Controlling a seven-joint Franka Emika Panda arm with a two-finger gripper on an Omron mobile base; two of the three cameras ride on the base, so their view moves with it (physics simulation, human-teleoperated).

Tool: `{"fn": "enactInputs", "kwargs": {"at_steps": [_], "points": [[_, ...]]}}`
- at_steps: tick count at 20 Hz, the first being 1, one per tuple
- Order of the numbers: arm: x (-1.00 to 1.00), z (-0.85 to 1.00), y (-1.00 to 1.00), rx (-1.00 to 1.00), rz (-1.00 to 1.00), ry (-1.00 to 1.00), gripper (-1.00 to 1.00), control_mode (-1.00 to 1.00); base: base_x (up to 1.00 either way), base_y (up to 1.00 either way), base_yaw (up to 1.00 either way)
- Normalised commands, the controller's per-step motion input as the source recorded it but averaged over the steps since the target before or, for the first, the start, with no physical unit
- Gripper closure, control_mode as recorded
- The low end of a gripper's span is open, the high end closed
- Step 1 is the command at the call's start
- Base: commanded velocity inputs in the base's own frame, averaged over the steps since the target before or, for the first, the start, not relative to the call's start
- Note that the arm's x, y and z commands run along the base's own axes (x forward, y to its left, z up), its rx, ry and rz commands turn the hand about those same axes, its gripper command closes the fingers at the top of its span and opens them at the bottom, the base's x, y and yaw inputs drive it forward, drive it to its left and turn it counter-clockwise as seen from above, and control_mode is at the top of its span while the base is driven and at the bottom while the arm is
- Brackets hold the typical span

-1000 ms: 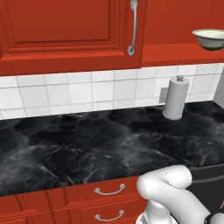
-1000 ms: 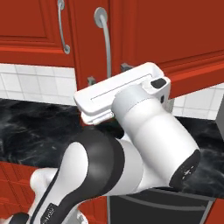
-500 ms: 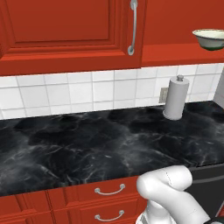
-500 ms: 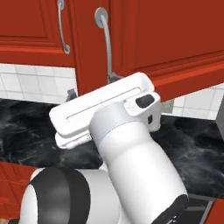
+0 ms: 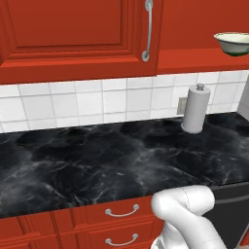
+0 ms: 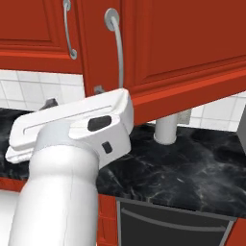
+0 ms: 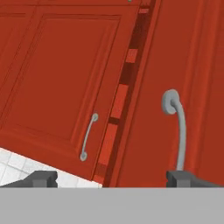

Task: Move the bowls from the cabinet to the plates on the dining table.

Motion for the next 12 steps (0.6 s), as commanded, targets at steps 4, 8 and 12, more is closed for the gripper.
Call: {"fn": "enactInputs", "kwargs": {"at_steps": [4, 8, 12], "points": [[0.00, 0.00, 0.28, 0.00, -0.36, 0.06, -1.00, -1.00, 0.00, 0.00, 0.00], [0.00, 0.00, 0.25, 0.00, -0.37, 0.07, -1.00, -1.00, 0.00, 0.00, 0.00], [0.04, 0.00, 0.20, 0.00, -0.40, 0.09, -1.00, -1.00, 0.00, 0.00, 0.00]]}}
